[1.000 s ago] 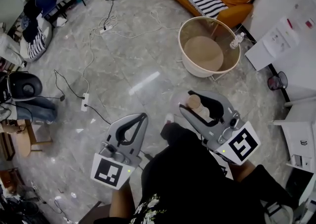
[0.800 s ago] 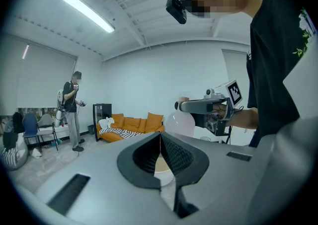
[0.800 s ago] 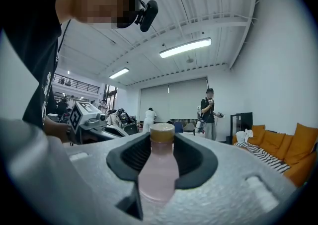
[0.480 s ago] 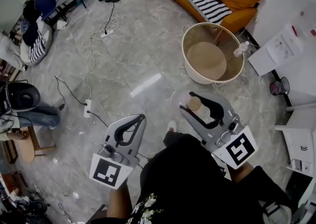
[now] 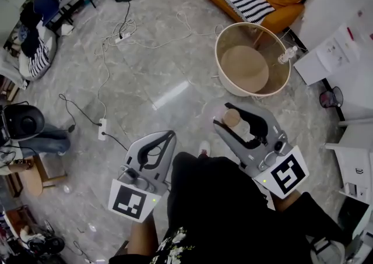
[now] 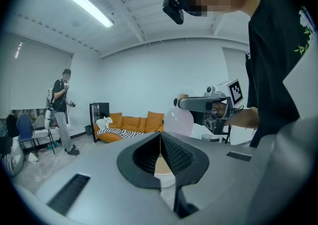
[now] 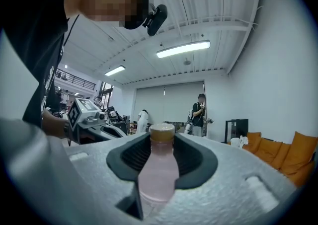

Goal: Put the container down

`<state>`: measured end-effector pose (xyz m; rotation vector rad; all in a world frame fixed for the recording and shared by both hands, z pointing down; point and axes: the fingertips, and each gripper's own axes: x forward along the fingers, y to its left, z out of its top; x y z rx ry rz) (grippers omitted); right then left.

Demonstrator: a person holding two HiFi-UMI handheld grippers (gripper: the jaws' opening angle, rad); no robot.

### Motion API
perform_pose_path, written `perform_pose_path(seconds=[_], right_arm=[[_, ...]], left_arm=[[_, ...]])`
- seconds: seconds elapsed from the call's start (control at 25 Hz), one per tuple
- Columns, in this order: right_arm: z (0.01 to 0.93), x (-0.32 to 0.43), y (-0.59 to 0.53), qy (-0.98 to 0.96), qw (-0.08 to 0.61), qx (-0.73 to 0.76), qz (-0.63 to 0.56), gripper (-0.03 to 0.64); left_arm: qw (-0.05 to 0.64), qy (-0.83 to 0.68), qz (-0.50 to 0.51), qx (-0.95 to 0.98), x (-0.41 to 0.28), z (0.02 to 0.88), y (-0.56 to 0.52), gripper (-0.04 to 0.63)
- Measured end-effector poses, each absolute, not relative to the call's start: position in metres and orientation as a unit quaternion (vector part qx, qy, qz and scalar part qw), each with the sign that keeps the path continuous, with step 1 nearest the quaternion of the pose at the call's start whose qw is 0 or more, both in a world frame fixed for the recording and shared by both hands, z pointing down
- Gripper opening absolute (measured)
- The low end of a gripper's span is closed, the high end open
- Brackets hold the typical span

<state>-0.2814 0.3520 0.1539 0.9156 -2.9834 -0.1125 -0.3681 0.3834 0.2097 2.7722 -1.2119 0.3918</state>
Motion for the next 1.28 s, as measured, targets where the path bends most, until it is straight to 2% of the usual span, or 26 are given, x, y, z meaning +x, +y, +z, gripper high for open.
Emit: perform_pose_path(seconds=[0.32,0.6,0.96,1.28], right_arm=[[0.155,-0.31,0.342,-0.959,0.017,0.282,-0.037,0.133],[0.152,-0.314,0.304,-0.945,0.023,0.323,-0.04,0.133],[0.136,-0.315,0.252,-0.918,0.026,0.394,-0.027,0.133],[0.132,-0.341,0.189,-0.903,0.004,0.43,-0.009,0.133]], left_arm=[[0.071,-0.401,0.126,0.904,-0.398,0.227,0.366,0.014],[0.032,-0.381,0.109,0.917,-0.418,0.211,0.309,0.012],[0.016,-0.315,0.107,0.943,-0.42,0.19,0.244,0.014],[0.018,-0.297,0.099,0.95,-0.455,0.191,0.171,0.014]])
